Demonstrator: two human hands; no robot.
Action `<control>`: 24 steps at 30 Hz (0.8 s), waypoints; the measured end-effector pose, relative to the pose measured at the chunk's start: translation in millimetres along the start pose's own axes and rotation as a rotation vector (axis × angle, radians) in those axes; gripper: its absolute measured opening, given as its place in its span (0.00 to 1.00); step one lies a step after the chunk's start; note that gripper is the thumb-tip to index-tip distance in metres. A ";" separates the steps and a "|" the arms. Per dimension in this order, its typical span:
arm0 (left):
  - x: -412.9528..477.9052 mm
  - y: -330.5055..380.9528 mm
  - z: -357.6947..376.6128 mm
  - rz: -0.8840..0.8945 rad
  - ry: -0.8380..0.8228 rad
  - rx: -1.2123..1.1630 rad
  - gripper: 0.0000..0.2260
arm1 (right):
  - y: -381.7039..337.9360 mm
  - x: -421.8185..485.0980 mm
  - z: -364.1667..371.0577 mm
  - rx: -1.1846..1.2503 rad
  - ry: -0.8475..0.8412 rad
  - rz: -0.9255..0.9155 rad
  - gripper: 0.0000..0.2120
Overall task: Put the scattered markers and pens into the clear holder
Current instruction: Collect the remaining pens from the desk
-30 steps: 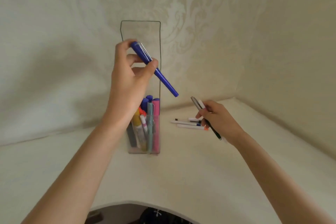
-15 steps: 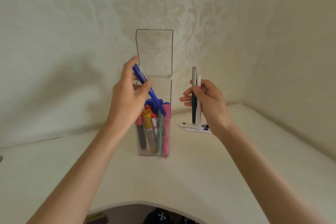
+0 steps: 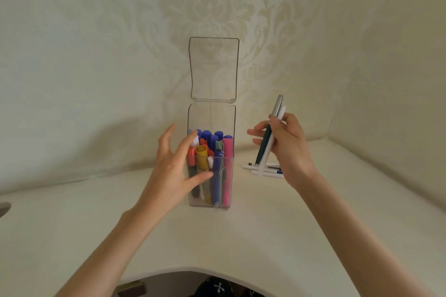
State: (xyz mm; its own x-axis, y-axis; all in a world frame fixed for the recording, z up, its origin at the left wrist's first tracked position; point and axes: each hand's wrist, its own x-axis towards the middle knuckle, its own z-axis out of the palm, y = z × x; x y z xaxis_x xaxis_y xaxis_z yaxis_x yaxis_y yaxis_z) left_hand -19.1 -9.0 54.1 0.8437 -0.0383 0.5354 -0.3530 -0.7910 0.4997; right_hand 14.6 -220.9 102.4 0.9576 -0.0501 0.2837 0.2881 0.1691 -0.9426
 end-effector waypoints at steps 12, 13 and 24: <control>-8.4 -4.0 22.8 -0.079 0.066 -0.204 0.35 | -6.7 7.6 50.4 0.019 0.061 -0.231 0.04; -8.8 -3.7 24.1 -0.080 0.074 -0.200 0.35 | -4.6 4.9 50.5 -0.043 0.057 -0.240 0.05; -11.2 1.6 25.0 -0.052 0.090 -0.181 0.35 | 19.8 -18.2 41.9 -1.036 -0.019 -0.340 0.07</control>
State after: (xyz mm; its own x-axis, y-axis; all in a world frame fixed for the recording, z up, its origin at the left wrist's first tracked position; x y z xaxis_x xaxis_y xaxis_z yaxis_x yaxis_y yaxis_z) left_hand -19.0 -25.1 31.8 0.8263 0.0607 0.5600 -0.3837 -0.6673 0.6384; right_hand 2.8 -175.4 86.0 0.8302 0.0797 0.5517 0.4073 -0.7626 -0.5026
